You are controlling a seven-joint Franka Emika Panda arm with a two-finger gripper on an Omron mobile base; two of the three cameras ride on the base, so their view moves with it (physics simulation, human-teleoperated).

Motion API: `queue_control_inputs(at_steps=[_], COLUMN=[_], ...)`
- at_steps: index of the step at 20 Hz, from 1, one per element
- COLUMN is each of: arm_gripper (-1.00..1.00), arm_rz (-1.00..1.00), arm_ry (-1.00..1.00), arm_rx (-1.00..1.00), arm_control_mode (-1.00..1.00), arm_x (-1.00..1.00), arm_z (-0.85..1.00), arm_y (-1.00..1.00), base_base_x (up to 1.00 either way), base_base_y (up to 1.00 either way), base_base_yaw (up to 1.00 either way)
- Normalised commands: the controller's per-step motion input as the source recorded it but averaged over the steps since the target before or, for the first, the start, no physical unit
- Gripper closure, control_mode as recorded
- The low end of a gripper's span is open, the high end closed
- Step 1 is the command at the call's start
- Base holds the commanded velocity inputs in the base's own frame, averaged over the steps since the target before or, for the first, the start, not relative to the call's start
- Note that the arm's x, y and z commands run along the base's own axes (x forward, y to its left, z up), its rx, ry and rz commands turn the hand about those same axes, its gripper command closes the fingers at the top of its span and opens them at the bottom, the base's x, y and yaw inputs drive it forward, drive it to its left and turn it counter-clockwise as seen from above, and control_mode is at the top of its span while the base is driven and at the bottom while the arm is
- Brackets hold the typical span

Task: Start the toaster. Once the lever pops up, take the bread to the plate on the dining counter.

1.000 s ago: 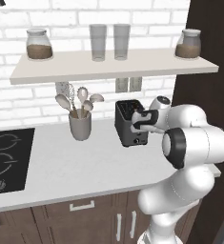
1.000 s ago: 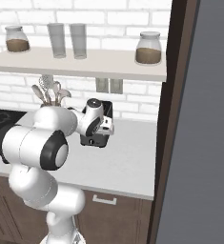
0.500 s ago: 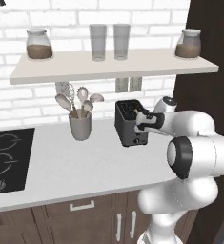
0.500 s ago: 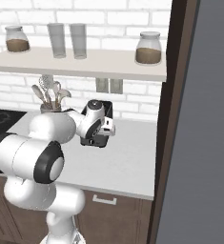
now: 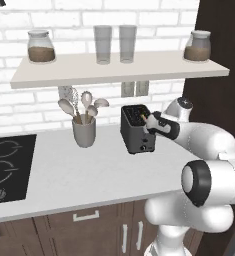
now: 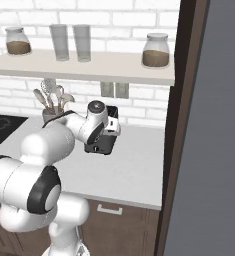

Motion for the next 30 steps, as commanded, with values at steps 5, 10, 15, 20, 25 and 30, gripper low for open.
queue_control_inputs(at_steps=[5,10,15,20,25,30], arm_gripper=[-1.0,-1.0,-1.0,-1.0,-1.0,-1.0], arm_rz=[0.0,0.0,0.0,-0.05,-0.07,-0.07], arm_ry=[-0.21,-0.25,-0.23,-0.02,0.0,0.0], arm_rx=[0.0,0.0,0.0,0.0,0.0,0.0], arm_control_mode=[-1.0,-1.0,-1.0,-1.0,-1.0,-1.0], arm_x=[-0.38,-0.11,0.0,0.02,0.16,0.11], arm_z=[0.59,0.59,0.38,0.07,0.0,0.0], arm_y=[-0.03,0.0,0.01,0.03,0.07,0.0], base_base_x=[0.0,0.0,0.0,0.0,0.0,0.0], base_base_y=[0.0,0.0,0.0,0.0,0.0,0.0], base_base_yaw=[0.0,0.0,0.0,0.0,0.0,0.0])
